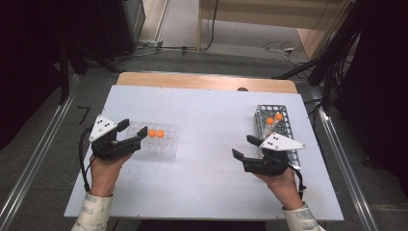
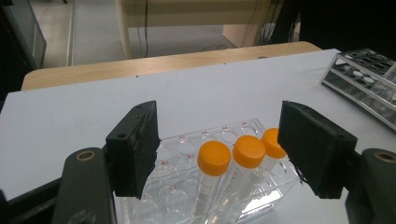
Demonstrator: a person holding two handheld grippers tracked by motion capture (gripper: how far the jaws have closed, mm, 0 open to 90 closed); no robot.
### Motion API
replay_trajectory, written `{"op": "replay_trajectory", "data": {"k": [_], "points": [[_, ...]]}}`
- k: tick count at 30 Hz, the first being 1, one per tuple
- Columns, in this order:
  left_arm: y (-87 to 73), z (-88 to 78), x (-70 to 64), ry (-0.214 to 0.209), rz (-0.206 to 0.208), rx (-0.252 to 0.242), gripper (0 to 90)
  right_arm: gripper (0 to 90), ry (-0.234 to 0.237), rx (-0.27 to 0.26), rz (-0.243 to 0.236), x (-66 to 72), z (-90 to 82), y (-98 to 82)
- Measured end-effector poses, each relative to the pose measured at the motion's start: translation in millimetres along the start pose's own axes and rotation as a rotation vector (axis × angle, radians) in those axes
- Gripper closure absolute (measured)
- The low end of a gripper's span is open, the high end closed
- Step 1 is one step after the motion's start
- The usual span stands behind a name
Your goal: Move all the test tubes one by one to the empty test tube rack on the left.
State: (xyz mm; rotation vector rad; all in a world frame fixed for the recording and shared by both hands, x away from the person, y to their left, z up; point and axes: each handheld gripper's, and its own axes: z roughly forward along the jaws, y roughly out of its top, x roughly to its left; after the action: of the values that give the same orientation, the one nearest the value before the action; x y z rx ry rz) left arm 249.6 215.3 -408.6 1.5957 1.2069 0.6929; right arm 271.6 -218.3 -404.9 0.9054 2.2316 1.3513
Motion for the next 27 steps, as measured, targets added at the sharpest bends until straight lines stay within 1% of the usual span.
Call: {"op": "replay_trajectory", "data": {"k": [3,8,12,15,19,23,25,27], "points": [[0.2,-1.3,0.7,0.001,-0.001,-0.001,29.5,28.1,-0.048,-0.020,0.018,-14.1,-8.5,1.3],[0.2,-1.6,0.1,0.003,0.005,0.002,29.5,28.1,-0.124,-0.039,0.043,-37.3,-21.2,3.3],[0.3,-2.2,0.2,0.002,0.004,0.001,29.5,28.6,-0.178,-0.049,0.075,-57.1,-29.7,-0.1],[0.6,-2.7,0.5,0.001,0.003,0.000,29.5,29.2,-0.219,-0.016,0.096,-72.3,-29.9,-3.8],[1.2,-4.2,0.4,0.001,0.001,-0.004,29.5,29.9,-0.262,0.001,0.132,-91.3,-28.3,-8.5],[1.2,-4.9,1.6,0.002,0.000,-0.002,29.5,30.5,-0.302,0.025,0.152,-108.1,-24.3,-11.1],[1.3,-5.3,1.7,0.003,0.000,-0.004,29.5,31.7,-0.312,0.038,0.156,-116.3,-21.6,-11.0],[1.8,-6.1,1.6,0.002,-0.001,-0.007,29.5,33.2,-0.310,0.049,0.166,-123.2,-18.7,-10.9]]}}
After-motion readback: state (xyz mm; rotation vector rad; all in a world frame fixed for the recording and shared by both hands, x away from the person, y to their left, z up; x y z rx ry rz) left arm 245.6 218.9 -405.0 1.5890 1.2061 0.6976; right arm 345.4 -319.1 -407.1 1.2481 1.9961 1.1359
